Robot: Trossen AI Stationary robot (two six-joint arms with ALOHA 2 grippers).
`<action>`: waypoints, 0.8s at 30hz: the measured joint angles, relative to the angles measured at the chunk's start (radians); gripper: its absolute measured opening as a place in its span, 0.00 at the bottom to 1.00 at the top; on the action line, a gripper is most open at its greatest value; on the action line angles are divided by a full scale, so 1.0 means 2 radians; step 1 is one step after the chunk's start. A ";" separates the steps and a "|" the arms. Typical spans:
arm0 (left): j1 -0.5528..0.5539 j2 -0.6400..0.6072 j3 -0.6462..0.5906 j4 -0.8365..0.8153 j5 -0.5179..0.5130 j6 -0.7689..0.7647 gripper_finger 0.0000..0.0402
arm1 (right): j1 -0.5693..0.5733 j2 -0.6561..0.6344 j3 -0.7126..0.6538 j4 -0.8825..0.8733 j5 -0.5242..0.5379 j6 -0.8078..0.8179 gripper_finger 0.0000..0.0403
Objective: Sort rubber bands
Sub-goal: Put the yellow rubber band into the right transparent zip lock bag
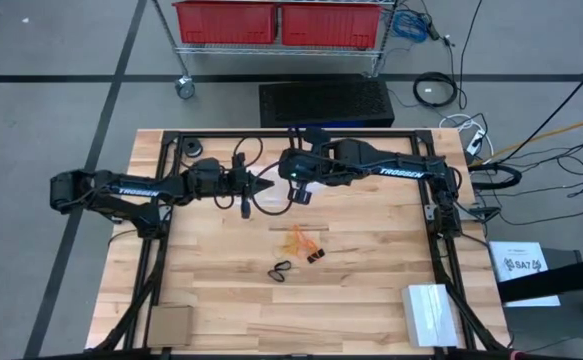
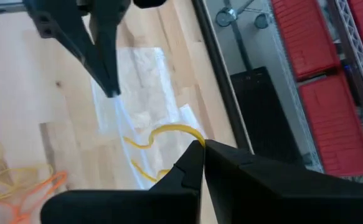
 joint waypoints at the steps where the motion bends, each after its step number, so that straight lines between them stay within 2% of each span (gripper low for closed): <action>1: 0.000 0.000 0.000 0.000 0.000 0.000 0.00 | 0.000 0.000 0.000 0.000 0.000 0.000 0.00; 14: 0.000 0.000 0.000 0.000 0.000 0.000 0.00 | 0.001 0.013 0.000 0.017 -0.001 0.003 0.00; 24: 0.000 0.000 0.000 -0.001 0.000 0.000 0.00 | 0.001 0.029 0.000 -0.008 -0.001 0.012 0.00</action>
